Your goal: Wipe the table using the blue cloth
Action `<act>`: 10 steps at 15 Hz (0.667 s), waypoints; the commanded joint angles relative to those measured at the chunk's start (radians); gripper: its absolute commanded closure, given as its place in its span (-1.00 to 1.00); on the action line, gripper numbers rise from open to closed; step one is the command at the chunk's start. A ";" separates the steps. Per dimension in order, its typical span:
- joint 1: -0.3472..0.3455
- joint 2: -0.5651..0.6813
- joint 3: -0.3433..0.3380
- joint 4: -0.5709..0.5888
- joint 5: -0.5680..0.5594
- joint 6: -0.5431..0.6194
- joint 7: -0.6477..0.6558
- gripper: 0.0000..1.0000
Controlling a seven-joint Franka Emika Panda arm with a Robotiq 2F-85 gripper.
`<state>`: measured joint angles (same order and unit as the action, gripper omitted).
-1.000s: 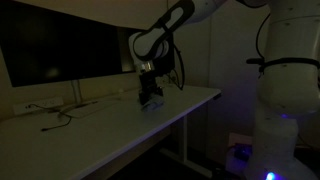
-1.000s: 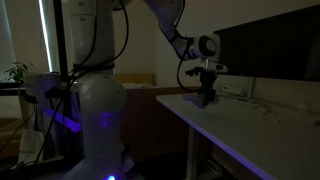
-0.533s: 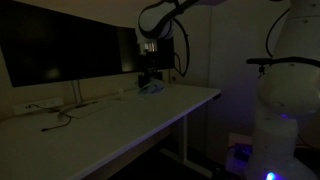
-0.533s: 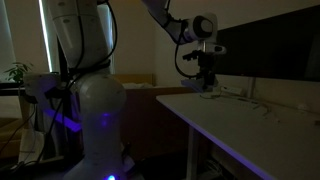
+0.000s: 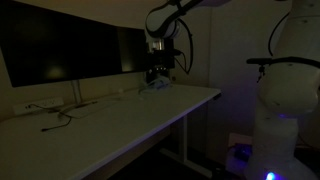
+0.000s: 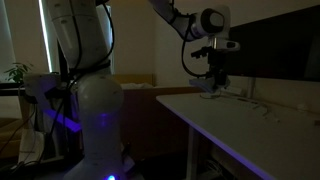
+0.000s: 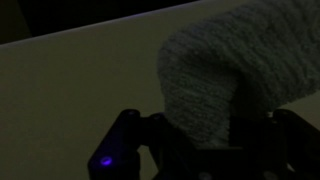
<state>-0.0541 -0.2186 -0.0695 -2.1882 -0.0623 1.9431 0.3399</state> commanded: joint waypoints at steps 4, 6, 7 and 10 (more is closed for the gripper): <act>-0.043 0.062 -0.020 0.076 0.001 -0.028 -0.030 0.97; -0.050 0.095 -0.027 0.102 -0.019 -0.022 -0.023 0.98; -0.054 0.112 -0.032 0.119 -0.029 -0.031 -0.027 0.48; -0.060 0.159 -0.042 0.167 -0.042 -0.030 -0.018 0.28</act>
<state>-0.0951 -0.1116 -0.1109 -2.0845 -0.0842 1.9427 0.3350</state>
